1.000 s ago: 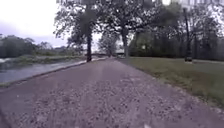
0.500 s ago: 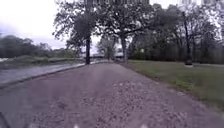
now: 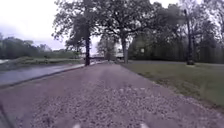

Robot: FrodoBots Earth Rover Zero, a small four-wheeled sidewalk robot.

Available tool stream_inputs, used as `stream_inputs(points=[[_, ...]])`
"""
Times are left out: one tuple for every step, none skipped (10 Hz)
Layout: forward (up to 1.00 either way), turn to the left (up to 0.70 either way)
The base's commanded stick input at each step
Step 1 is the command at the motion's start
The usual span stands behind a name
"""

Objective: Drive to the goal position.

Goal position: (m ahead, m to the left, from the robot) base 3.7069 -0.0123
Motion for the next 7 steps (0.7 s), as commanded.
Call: stream_inputs(points=[[0.7, 0.0], [0.7, 0.0], [0.7, 0.0], [0.7, 0.0], [0.7, 0.0], [0.7, 0.0], [0.7, 0.0]])
